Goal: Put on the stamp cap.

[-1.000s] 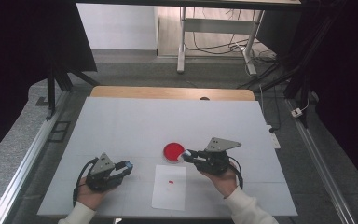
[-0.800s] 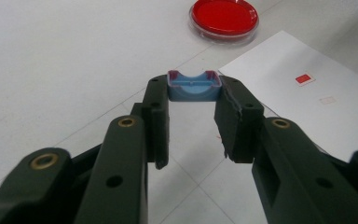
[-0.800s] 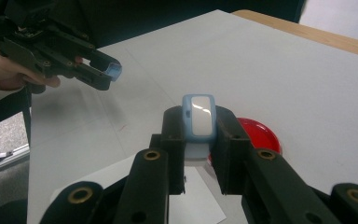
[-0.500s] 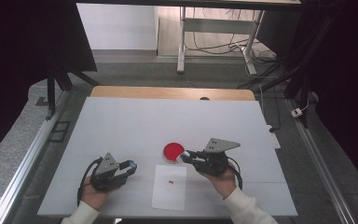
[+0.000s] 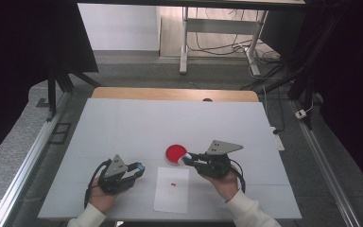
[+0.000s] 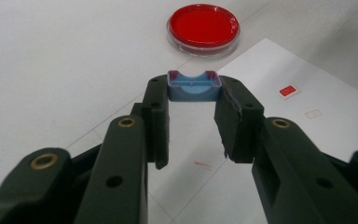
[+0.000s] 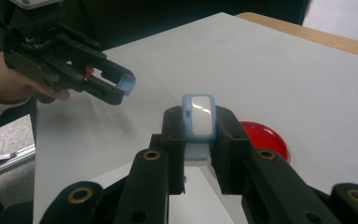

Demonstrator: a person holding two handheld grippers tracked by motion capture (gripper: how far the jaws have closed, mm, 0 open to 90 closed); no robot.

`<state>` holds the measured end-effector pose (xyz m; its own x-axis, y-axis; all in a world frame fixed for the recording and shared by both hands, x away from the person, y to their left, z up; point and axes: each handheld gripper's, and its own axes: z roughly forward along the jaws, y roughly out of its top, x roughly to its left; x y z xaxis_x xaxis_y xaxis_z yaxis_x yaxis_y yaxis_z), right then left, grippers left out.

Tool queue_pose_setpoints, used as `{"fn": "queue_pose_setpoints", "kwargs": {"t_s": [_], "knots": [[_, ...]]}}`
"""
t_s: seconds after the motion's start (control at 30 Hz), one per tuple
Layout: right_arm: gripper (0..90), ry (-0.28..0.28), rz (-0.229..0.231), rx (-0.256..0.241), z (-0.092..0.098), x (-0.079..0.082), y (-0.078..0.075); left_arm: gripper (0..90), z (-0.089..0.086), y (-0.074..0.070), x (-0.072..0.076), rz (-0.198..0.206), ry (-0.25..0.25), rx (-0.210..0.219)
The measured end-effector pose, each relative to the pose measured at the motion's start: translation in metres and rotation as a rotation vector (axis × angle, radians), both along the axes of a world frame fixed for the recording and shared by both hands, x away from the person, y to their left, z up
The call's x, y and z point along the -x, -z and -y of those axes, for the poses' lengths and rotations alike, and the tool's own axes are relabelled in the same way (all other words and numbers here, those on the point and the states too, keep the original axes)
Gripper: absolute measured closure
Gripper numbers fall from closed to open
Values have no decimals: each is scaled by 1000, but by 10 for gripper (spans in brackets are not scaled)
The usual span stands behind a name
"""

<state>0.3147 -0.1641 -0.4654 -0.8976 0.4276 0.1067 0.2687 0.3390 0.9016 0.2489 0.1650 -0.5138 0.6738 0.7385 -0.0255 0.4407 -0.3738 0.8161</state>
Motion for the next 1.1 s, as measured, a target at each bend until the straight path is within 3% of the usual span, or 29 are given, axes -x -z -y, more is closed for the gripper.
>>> {"fn": "queue_pose_setpoints", "kwargs": {"t_s": [0.53,1.1], "knots": [[750,2,-1,-7,-2,0,1,652,26,3,-7,10,49,-62],[750,0,-9,-8,-3,1,2,652,54,14,-17,-7,98,-116]]}}
